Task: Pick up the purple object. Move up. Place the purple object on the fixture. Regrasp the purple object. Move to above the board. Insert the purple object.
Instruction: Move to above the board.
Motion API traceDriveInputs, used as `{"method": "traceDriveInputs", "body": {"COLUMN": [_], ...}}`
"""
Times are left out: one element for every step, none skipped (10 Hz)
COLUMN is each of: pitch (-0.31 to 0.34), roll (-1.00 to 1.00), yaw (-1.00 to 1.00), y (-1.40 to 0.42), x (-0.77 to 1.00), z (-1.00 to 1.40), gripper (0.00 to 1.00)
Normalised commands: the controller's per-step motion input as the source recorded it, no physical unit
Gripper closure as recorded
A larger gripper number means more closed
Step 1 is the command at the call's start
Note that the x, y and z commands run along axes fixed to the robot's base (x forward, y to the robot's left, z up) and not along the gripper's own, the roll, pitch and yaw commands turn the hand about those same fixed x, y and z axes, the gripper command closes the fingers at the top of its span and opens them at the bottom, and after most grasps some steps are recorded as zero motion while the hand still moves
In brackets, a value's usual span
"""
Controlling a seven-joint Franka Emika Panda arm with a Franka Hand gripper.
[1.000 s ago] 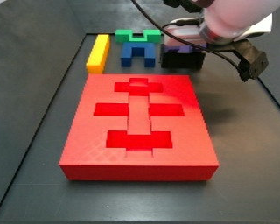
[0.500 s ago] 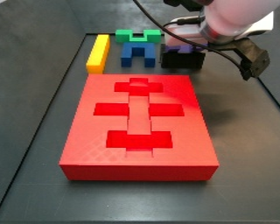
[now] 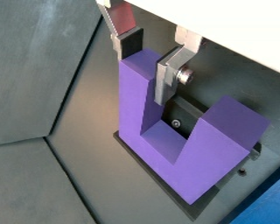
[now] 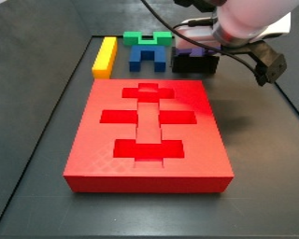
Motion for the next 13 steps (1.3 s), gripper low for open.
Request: {"method": "traceDriveInputs", "body": {"pitch": [0.0,0.037,0.052,0.043,0.066,0.068,0.07,0.073,0.079,0.165,0.161,0.127,0.124], "roll": [0.0,0.01,-0.03,-0.02,0.0,0.01,-0.01,-0.01,0.01,-1.0,-1.0,-1.0,-1.0], "yaw": [0.0,-0.03,-0.03,-0.01,0.01,0.01,0.01,0.02,0.04,-0.12,-0.12,-0.1,-0.09], "y": [0.0,-0.01,-0.01,0.01,0.0,-0.02,0.0,-0.01,-0.02,-1.4,-1.4,-1.39,-1.34], "x": [0.0,-0.03,-0.06,-0.05,-0.04,-0.03,-0.02,0.0,0.03,-1.27,-1.28,-1.4,-1.4], "z": [1.4,1.4,1.4,1.4,1.4,1.4,1.4,0.76,0.28,0.31,0.3,0.33,0.3], "gripper": [1.0,1.0,1.0,1.0,1.0,1.0,1.0,1.0,1.0,1.0,1.0,1.0,1.0]}}
